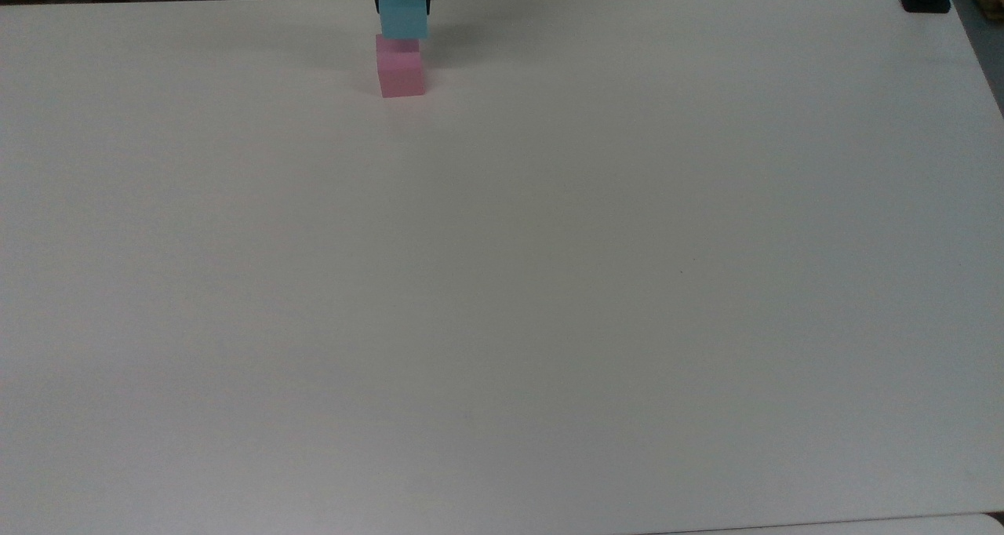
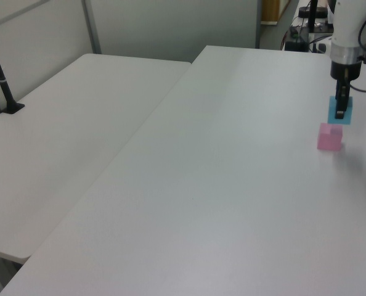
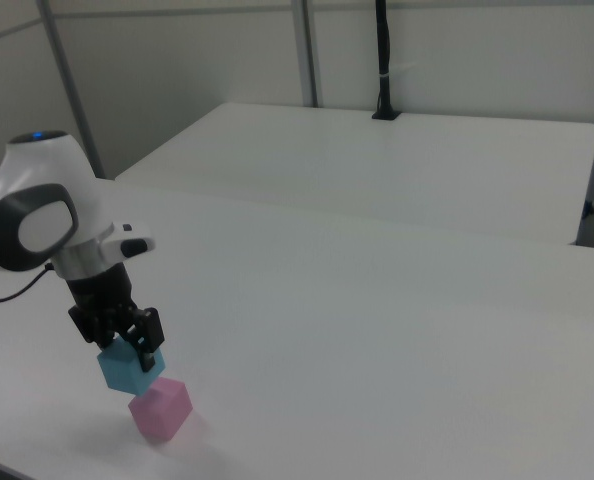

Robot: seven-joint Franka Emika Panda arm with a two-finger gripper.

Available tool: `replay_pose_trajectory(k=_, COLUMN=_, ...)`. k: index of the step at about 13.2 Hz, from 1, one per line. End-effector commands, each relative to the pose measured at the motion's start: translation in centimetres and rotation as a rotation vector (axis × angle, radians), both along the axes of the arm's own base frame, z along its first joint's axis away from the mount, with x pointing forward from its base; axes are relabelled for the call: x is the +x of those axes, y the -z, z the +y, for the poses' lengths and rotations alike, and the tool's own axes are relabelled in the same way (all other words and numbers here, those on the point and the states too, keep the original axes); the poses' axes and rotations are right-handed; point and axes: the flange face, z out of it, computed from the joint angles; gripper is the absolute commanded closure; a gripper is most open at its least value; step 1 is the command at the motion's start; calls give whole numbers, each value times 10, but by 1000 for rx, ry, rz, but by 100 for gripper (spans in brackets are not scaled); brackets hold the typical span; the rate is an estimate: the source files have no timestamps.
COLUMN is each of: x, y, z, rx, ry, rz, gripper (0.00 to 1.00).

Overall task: Put blue cube on pink cube
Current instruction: 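Lower the light-blue cube onto the top of the pink cube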

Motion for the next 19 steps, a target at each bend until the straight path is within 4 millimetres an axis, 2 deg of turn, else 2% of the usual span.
replay_pose_trajectory(k=1, x=7, y=15, z=-7, rx=2, ry=-15, rz=-44, gripper=79)
replay_pose_trajectory(k=7, x=11, y=22, z=-18, rx=-11, ry=-13, rz=-48, gripper=74)
replay_pose_trajectory(k=9, x=12, y=26, z=-18, rx=-22, ry=-24, rz=-39, gripper=64)
replay_pose_trajectory(k=11, x=13, y=29, z=-17, rx=-24, ry=-28, rz=-31, gripper=37)
replay_pose_trajectory(k=16, x=13, y=28, z=-14, rx=-24, ry=-34, rz=-32, gripper=31)
replay_pose_trajectory(k=18, x=13, y=29, z=-14, rx=-24, ry=-34, rz=-30, gripper=15)
replay_pose_trajectory(k=19, x=13, y=29, z=-14, rx=-25, ry=-34, rz=-27, gripper=0)
